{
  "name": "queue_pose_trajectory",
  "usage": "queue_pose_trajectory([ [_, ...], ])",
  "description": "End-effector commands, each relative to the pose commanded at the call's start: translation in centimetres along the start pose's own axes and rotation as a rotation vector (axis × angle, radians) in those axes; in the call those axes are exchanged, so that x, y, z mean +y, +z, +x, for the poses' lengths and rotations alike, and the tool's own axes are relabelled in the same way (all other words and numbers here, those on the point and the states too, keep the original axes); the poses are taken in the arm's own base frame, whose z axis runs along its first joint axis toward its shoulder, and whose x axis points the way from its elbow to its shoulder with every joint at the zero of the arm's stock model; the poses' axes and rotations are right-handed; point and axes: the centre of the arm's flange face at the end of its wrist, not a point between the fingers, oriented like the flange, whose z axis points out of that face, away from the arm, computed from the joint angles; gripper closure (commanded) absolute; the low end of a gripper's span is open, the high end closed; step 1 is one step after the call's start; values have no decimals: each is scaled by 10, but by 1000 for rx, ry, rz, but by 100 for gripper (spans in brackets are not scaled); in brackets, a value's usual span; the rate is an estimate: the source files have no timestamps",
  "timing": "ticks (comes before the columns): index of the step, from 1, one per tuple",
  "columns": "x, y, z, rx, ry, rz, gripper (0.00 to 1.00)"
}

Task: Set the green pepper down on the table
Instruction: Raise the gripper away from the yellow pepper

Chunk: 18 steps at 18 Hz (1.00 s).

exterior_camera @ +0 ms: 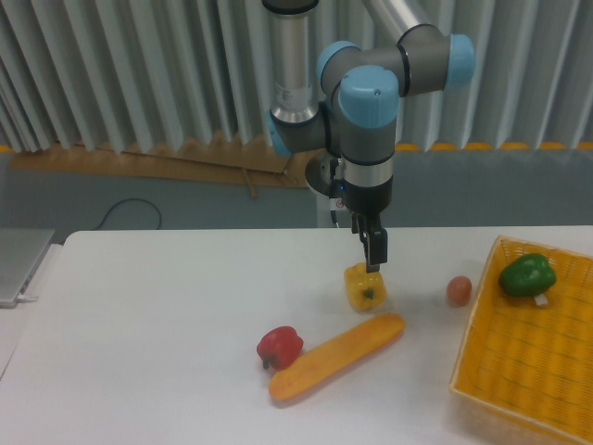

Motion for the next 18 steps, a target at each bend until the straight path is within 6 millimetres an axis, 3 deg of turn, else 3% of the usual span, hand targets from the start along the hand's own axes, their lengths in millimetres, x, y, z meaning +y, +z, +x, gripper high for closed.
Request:
queue_pose_trajectory([
  [2,0,8,3,12,4,-2,0],
  [18,4,3,2,6,-2,-27,0],
])
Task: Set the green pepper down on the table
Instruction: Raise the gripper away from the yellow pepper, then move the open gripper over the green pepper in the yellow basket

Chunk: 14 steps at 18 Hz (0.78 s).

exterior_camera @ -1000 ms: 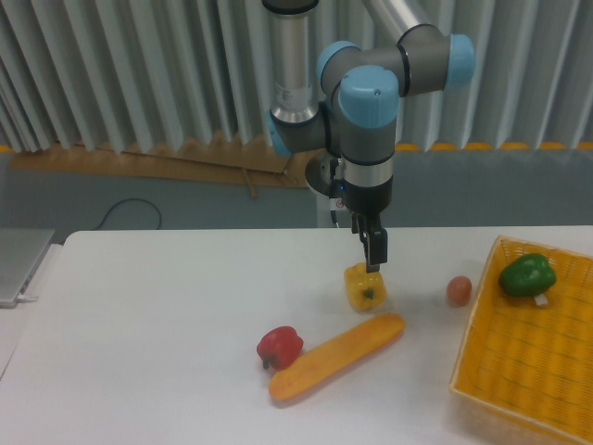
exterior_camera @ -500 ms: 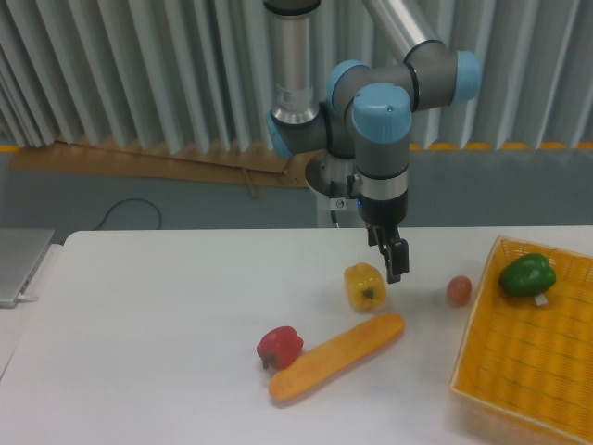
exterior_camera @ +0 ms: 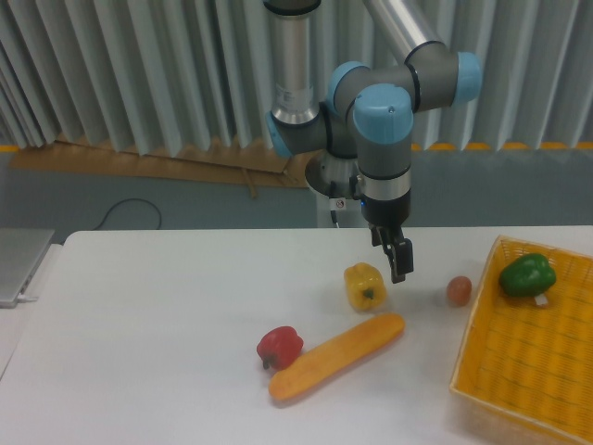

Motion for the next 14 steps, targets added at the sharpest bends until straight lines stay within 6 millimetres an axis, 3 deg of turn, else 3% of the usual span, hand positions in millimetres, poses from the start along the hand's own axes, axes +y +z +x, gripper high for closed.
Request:
queue_pose_trajectory([
  [4,24,3,-4,1,-26,-1,0],
  [10,113,14,-22,-10,93,-4,0],
  [14,138,37,-37,0,152,31,0],
])
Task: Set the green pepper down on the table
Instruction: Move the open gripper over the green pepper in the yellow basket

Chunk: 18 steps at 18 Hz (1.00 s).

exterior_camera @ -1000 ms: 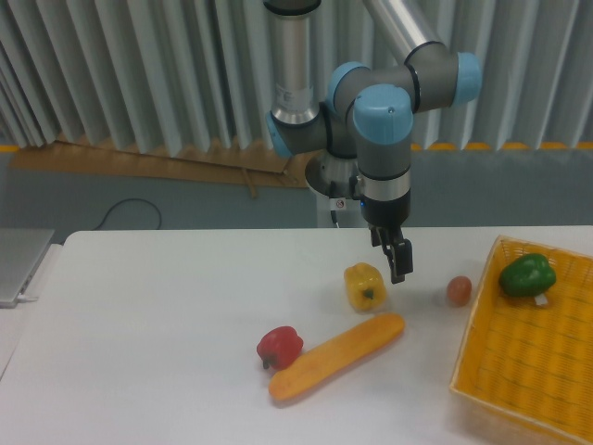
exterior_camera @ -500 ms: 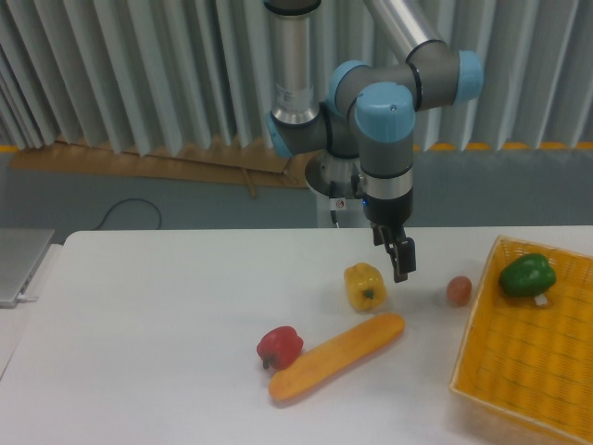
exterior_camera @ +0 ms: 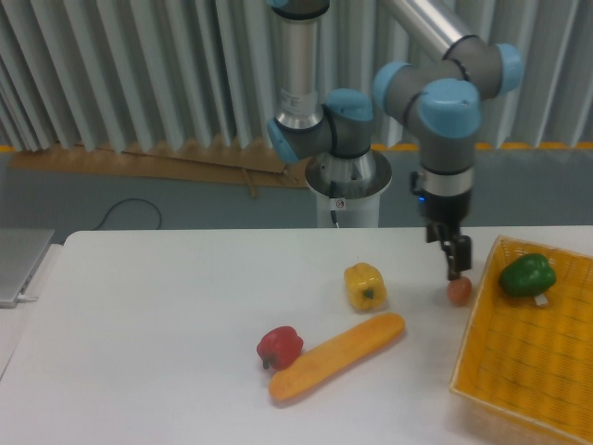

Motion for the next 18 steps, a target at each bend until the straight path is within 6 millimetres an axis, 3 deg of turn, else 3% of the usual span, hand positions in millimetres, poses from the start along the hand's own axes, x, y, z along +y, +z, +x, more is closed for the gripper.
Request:
queue_pose_trajectory([
  [3,17,11,-4,-4,32,7,0],
  [12,80,7,10,-19,-4,1,0],
  [18,104,15,15,-19,83,-3,0],
])
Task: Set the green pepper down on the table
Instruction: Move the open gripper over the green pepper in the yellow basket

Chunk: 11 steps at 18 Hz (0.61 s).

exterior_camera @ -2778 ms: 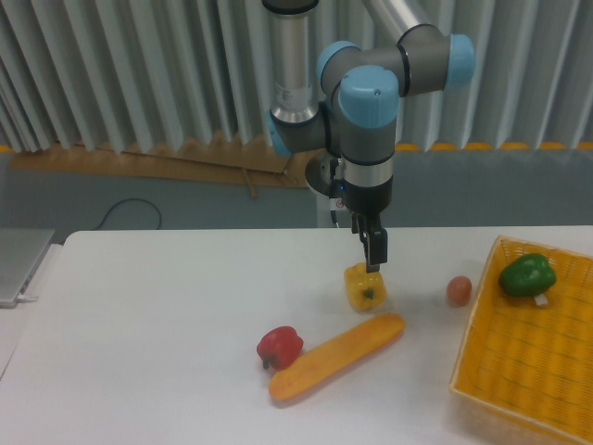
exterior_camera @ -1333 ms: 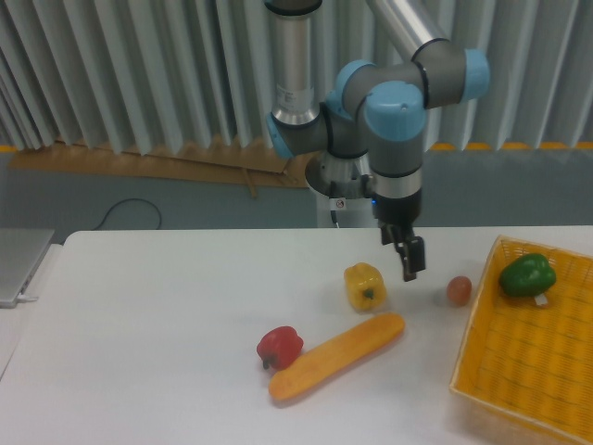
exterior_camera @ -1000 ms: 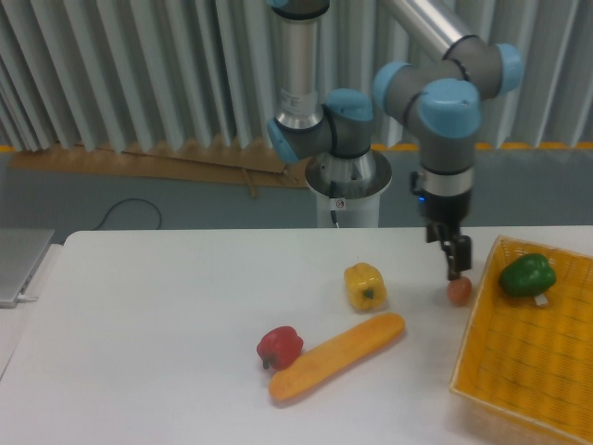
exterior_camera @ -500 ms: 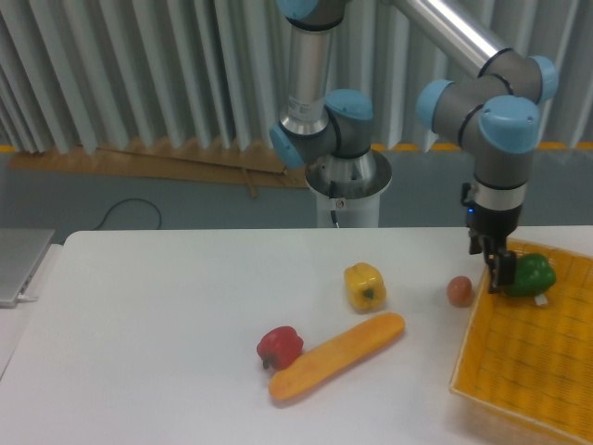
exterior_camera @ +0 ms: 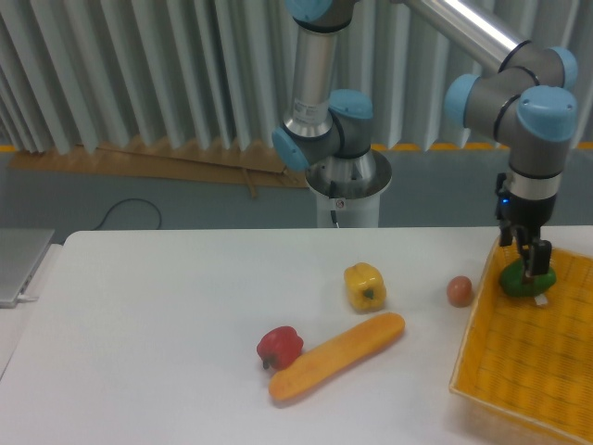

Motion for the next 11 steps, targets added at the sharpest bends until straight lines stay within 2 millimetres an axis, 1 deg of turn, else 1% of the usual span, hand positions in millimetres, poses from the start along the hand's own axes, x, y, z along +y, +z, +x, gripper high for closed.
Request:
queue_pose_trajectory([
  [2,0,5,-2,-9,9,-8,0],
  [3,1,11,-4,-8,9,-10,0],
  [5,9,18,-4,-4,2,-8,0],
  [11,19,34,-9,-14,-6,-16,0],
])
